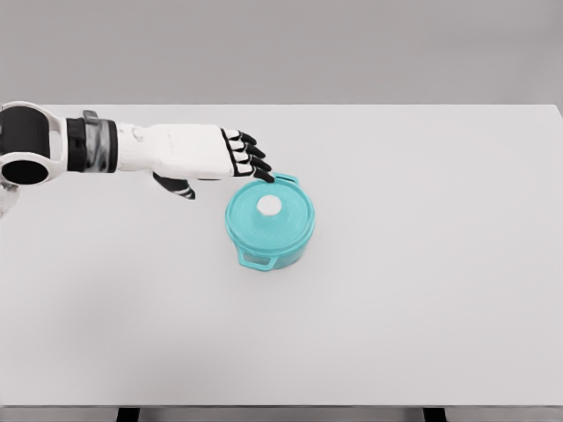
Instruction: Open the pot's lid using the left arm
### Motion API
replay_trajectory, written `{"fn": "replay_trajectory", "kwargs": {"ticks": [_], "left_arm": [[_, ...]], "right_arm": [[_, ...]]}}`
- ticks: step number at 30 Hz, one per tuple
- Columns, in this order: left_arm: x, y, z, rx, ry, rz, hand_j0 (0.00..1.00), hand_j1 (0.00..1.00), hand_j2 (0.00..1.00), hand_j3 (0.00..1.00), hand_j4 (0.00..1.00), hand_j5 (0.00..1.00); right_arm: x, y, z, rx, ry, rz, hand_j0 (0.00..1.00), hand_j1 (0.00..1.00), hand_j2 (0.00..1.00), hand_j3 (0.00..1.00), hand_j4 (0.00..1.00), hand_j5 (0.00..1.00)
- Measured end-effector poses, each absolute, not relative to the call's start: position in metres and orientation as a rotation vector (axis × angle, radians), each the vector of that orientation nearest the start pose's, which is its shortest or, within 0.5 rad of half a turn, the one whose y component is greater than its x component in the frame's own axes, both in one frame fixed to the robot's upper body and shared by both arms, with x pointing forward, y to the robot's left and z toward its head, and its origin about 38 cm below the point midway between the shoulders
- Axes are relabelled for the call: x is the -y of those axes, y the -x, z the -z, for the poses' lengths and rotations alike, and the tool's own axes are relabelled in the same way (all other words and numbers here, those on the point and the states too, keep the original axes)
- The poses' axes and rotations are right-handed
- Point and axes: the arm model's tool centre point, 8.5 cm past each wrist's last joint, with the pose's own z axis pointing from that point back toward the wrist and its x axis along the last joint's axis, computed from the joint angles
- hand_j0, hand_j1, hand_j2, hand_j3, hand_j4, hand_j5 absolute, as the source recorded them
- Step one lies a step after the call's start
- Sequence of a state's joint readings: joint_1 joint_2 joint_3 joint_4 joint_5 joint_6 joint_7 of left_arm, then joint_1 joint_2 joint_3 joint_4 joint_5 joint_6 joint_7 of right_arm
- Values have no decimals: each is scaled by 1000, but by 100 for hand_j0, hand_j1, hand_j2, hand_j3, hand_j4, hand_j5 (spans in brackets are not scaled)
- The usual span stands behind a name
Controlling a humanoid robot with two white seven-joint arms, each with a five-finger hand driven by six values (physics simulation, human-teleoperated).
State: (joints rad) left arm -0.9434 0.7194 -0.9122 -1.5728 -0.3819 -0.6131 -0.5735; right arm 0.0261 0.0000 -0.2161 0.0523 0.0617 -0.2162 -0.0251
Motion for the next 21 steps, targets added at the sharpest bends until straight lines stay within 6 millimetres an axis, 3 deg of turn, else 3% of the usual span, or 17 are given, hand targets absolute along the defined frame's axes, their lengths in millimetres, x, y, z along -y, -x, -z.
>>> {"fn": "replay_trajectory", "kwargs": {"ticks": [2, 5, 11, 21], "left_arm": [[-170, -429, -260, -1714, 342, -2830, 100, 100, 100, 100, 100, 100], [-154, -433, -273, -1657, 365, -2798, 100, 100, 100, 100, 100, 100], [-120, -432, -254, -1607, 264, -2798, 100, 100, 100, 100, 100, 100], [-114, -437, -238, -1592, 225, -2837, 100, 100, 100, 100, 100, 100]], "right_arm": [[273, 13, 259, 143, 123, 150, 100, 100, 100, 100, 100, 100], [273, 13, 259, 143, 123, 150, 100, 100, 100, 100, 100, 100], [273, 13, 259, 143, 123, 150, 100, 100, 100, 100, 100, 100], [273, 13, 259, 143, 123, 150, 100, 100, 100, 100, 100, 100]]}}
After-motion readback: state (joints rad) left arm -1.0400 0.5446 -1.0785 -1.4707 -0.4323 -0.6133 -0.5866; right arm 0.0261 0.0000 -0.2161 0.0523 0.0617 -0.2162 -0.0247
